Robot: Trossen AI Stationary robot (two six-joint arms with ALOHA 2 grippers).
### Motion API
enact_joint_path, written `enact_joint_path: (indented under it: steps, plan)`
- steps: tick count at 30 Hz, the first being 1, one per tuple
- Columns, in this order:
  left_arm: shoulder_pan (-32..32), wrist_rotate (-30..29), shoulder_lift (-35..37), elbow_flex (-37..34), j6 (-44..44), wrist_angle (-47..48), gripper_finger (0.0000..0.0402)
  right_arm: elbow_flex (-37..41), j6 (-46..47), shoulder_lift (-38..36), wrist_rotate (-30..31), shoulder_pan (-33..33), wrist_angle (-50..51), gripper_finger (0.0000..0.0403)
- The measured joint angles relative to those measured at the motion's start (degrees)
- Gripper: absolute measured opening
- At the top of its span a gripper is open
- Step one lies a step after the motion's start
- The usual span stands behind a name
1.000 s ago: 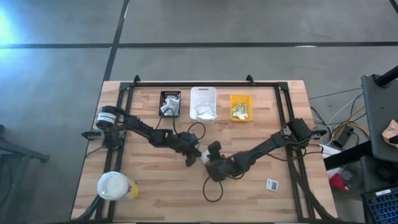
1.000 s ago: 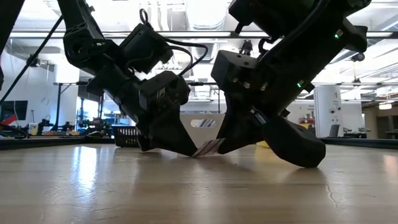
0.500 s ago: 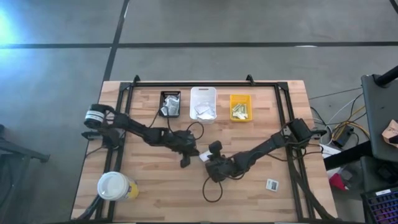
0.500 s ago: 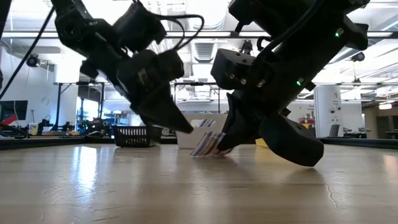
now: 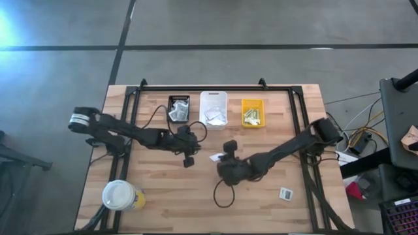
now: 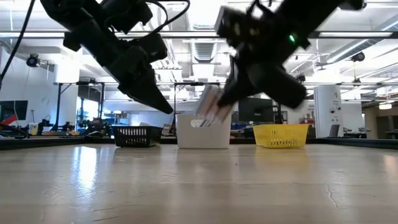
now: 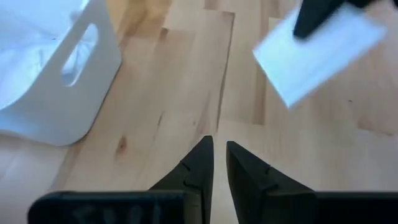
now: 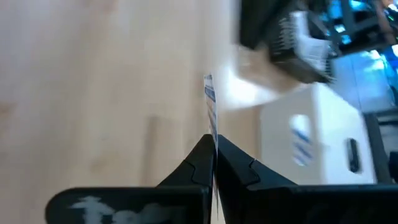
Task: Pick & Place First Aid Supplies
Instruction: Put the blue bandage into the white bin
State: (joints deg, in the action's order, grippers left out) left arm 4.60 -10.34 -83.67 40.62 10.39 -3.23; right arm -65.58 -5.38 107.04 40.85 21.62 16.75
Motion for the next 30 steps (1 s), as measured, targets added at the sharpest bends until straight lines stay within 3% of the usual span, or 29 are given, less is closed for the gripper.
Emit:
enact_joint_path:
  steps: [14,23,30]
  plan:
    - [0.1,-0.3,0.6,-1.6,1.3,-0.1,0.0053,-0.1,6.9,-9.9,0.5,-12.3,1.0,0.0008]
    - [0.1,-0.3,0.6,-1.6,1.3,-1.2,0.0053,0.0,12.8,-8.8,-6.2,-23.0,-1.8,0.0008]
    - [0.1,-0.1,0.6,-1.6,1.7,-1.3,0.0053,0.0,12.5,-5.8,-9.9,-27.2,-8.7,0.0008]
